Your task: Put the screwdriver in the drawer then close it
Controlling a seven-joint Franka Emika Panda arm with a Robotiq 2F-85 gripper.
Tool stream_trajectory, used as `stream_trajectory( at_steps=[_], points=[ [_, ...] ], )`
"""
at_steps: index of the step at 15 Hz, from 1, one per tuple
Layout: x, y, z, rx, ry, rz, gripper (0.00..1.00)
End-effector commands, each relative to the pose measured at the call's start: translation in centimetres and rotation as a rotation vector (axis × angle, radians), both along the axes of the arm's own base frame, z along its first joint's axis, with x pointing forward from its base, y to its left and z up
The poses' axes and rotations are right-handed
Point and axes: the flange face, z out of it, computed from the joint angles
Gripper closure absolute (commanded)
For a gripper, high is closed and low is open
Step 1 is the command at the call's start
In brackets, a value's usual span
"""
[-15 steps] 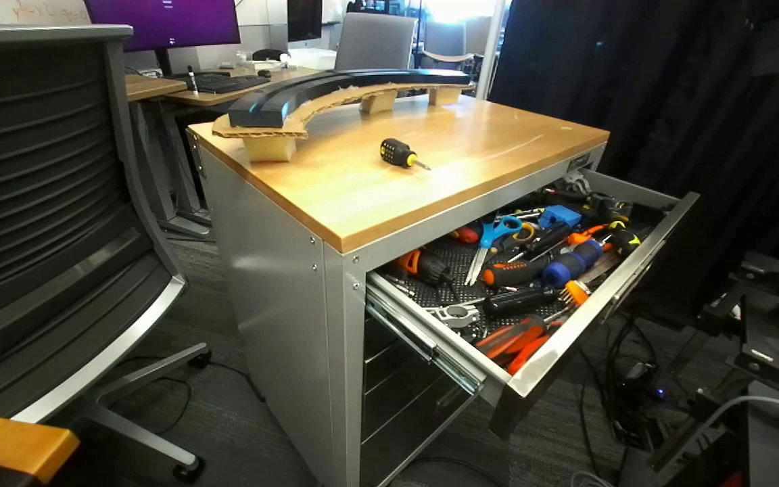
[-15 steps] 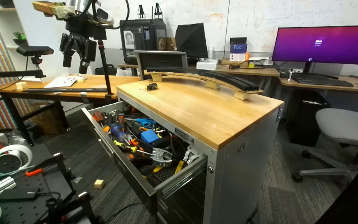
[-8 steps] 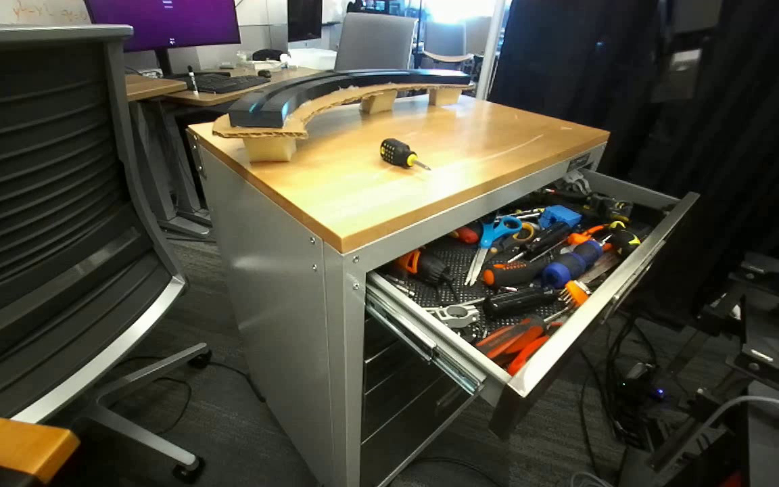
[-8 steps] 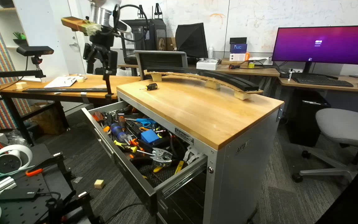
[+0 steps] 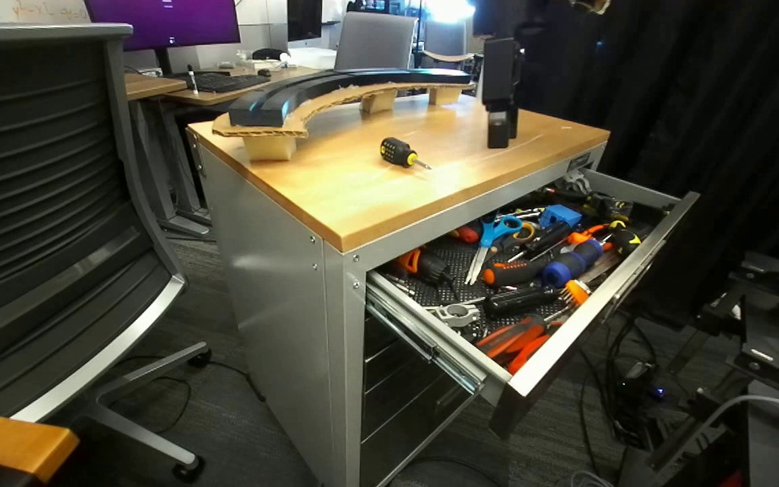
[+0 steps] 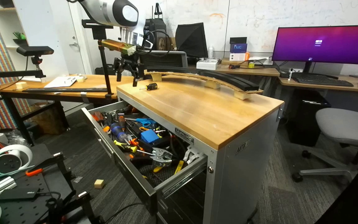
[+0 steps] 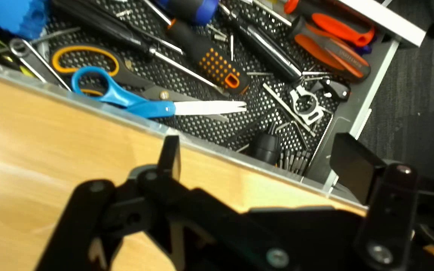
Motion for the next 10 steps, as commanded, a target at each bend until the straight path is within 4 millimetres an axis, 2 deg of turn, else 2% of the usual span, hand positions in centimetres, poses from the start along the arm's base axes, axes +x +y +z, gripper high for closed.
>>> stream_trajectory(
  at_steps=[1,5,7,10],
  points=[
    [5.8,3.5,-0.3,0.022,-0.068,-0.022,0.00],
    [10.3,6.4,-0.9,-0.032,-0.217,-0.078,0.00],
    [11.7,6.7,-1.5,-0.060,-0.253,-0.111,0.00],
    [12.8,6.5,-2.0,-0.105,-0.289,-0.166,0.00]
  ],
)
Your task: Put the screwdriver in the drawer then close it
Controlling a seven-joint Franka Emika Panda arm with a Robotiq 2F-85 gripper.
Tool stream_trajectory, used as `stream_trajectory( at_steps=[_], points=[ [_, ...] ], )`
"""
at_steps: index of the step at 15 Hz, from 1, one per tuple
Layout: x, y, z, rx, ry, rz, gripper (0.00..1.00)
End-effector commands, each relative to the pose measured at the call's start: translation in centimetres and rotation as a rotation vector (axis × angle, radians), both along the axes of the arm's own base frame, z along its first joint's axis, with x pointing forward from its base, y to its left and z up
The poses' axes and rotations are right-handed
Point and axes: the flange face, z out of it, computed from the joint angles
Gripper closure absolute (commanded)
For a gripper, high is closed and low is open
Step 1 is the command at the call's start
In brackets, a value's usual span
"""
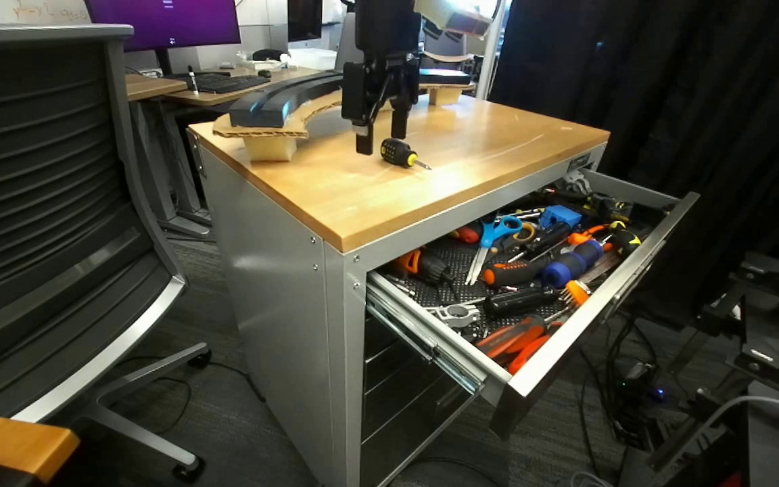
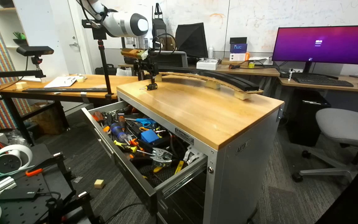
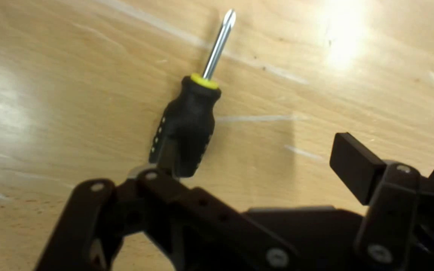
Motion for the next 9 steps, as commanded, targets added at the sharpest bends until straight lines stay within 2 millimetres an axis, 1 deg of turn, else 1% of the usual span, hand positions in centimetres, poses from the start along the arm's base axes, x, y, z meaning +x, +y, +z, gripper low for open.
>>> stream_trajectory(
  at_steps=[1,4,6,7,8,9],
  points=[
    [2.1,0.1,0.2,-0.055,-0.073,-0.078,0.00],
    [2.2,-0.8,0.2,-0.074,-0.081,-0.137,0.00],
    [2.3,-1.3,-0.2,-0.082,-0.070,-0.163,0.00],
    [2.2,-1.4,-0.6,-0.081,-0.054,-0.167,0.25],
    [2.0,-1.3,-0.8,-0.070,-0.040,-0.161,0.25],
    [1.9,-1.2,-1.0,-0.059,-0.038,-0.155,0.34]
  ],
)
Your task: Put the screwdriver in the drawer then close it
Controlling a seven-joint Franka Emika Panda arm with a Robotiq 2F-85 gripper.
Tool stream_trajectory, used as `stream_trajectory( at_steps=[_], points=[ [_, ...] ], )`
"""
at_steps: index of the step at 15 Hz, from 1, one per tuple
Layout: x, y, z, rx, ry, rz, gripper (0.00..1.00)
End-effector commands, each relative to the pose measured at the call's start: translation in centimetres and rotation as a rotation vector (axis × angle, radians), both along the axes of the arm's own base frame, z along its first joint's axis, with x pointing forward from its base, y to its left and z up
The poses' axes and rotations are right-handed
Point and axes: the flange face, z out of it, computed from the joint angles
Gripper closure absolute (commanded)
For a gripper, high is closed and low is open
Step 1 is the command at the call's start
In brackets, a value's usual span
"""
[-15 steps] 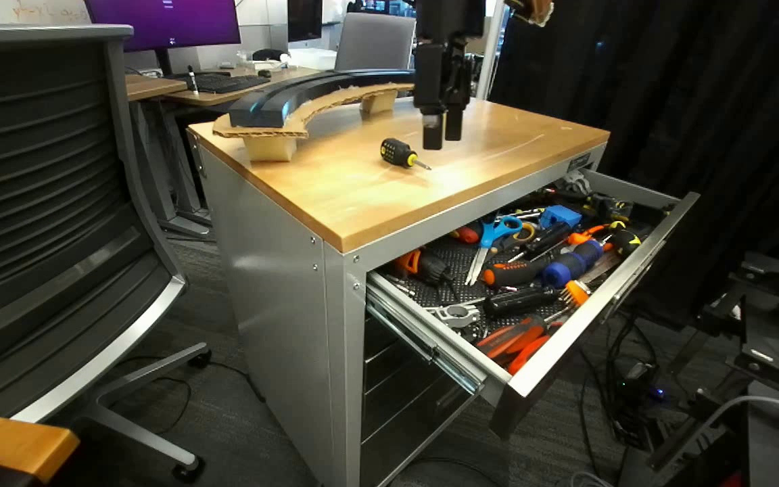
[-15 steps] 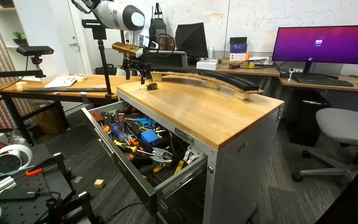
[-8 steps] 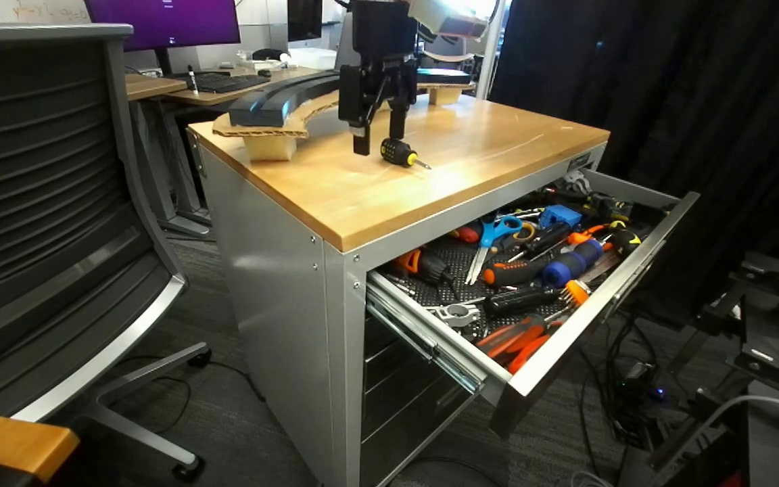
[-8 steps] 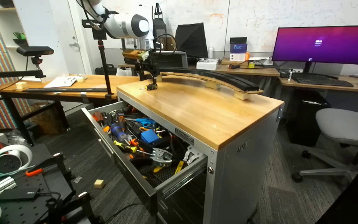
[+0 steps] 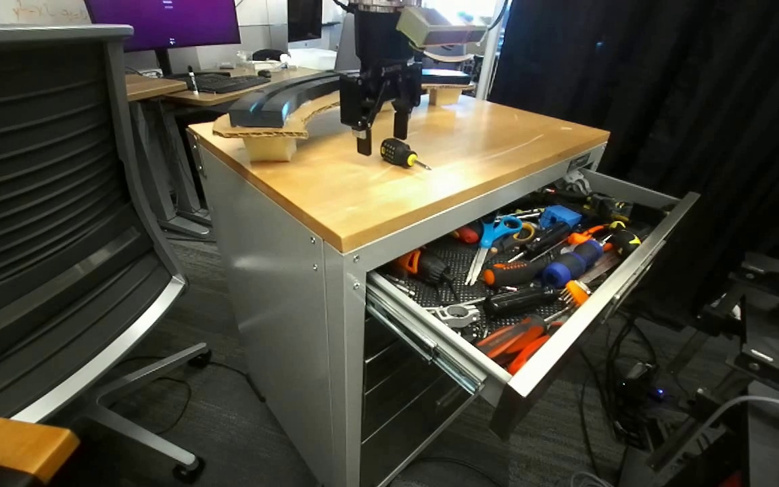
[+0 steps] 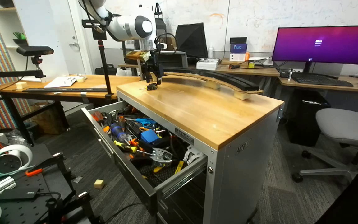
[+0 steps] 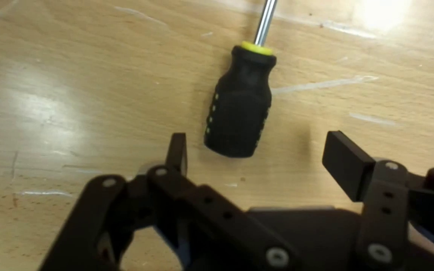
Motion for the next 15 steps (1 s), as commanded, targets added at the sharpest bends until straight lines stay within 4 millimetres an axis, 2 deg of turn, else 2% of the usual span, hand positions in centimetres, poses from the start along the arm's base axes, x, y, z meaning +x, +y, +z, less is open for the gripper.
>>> stream_trajectory(
  at_steps=[1,5,7,9,11,15],
  points=[
    [0.1,0.5,-0.2,0.001,-0.010,-0.010,0.42],
    [-0.8,0.9,-0.2,0.006,0.011,0.012,0.73],
    [-1.4,0.7,0.2,0.000,0.045,0.020,0.86],
    [-3.2,0.8,0.1,-0.006,0.175,0.093,0.85],
    [-6.5,3.2,-0.3,-0.045,0.264,0.156,0.85],
    [-11.5,6.2,-1.2,-0.069,0.428,0.318,0.85]
  ],
)
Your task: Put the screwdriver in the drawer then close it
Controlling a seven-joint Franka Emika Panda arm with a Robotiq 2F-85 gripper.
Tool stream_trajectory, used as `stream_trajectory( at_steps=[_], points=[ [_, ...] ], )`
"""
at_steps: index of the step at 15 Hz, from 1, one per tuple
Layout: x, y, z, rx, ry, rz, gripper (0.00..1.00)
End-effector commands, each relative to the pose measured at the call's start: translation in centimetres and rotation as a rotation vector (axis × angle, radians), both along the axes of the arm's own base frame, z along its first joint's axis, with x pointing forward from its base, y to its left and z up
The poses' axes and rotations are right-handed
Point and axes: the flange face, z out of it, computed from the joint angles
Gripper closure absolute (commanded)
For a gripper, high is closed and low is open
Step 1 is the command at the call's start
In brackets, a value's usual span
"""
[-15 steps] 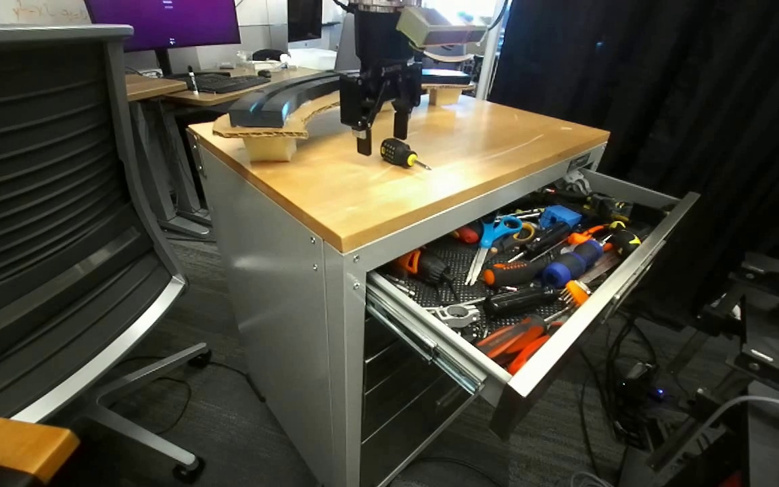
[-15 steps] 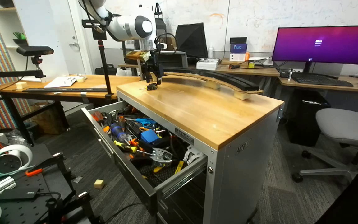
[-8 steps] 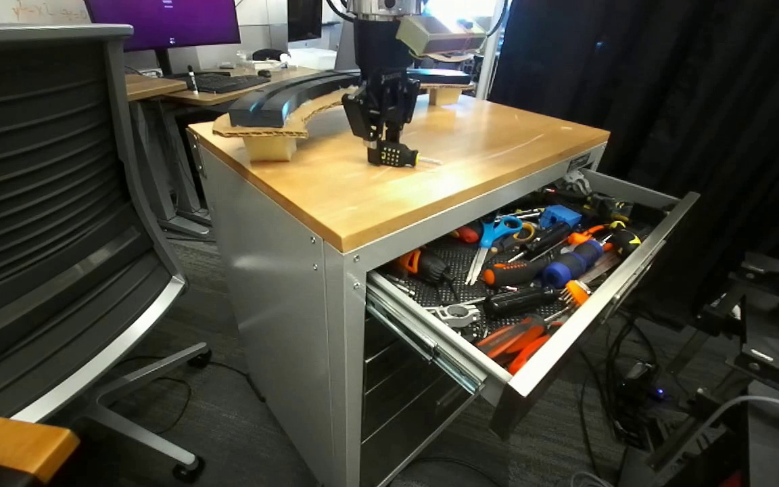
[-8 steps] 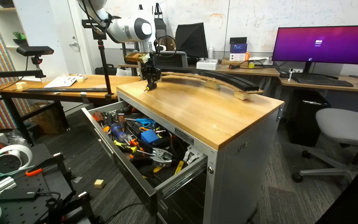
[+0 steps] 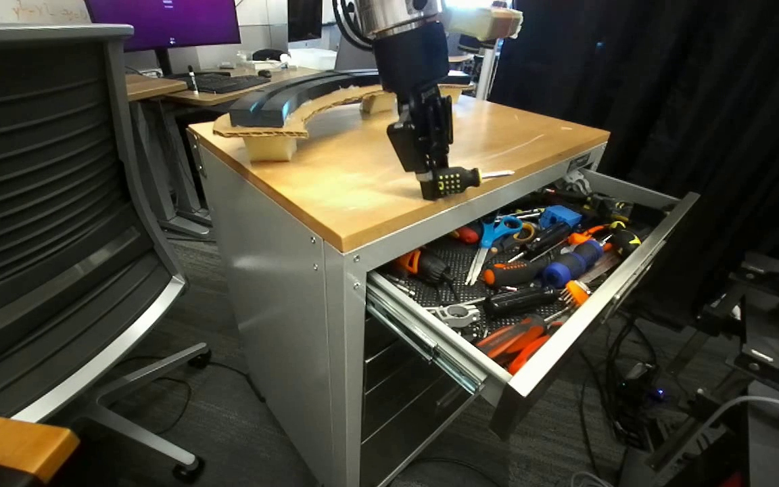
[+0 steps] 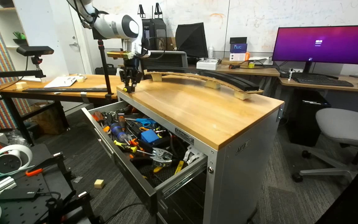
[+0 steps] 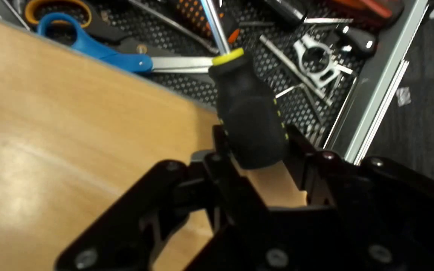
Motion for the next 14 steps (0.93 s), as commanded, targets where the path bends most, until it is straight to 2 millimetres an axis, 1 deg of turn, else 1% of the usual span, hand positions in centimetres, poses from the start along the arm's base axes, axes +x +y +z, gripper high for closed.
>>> stream_trajectory(
  at_steps=[1,2,3,4,5,7,8,9,11,14],
  points=[
    [-4.6,1.7,0.2,-0.012,0.134,0.156,0.85],
    [-5.4,2.2,-0.1,-0.028,0.163,0.205,0.85],
    [-6.1,2.6,-0.4,-0.044,0.179,0.258,0.36],
    [-6.5,2.5,-0.5,-0.056,0.198,0.308,0.35],
    [-6.6,2.4,-0.6,-0.058,0.205,0.349,0.30],
    [-6.1,1.4,-0.7,-0.079,0.145,0.251,0.14],
    [-6.1,0.5,-0.8,-0.052,0.149,0.193,0.05],
    [-6.3,-0.6,-1.0,-0.004,0.165,0.112,0.01],
    [-7.9,-3.2,-1.7,0.021,0.190,0.008,0.00],
    [-10.6,-6.4,-3.8,0.069,0.255,-0.156,0.00]
  ],
)
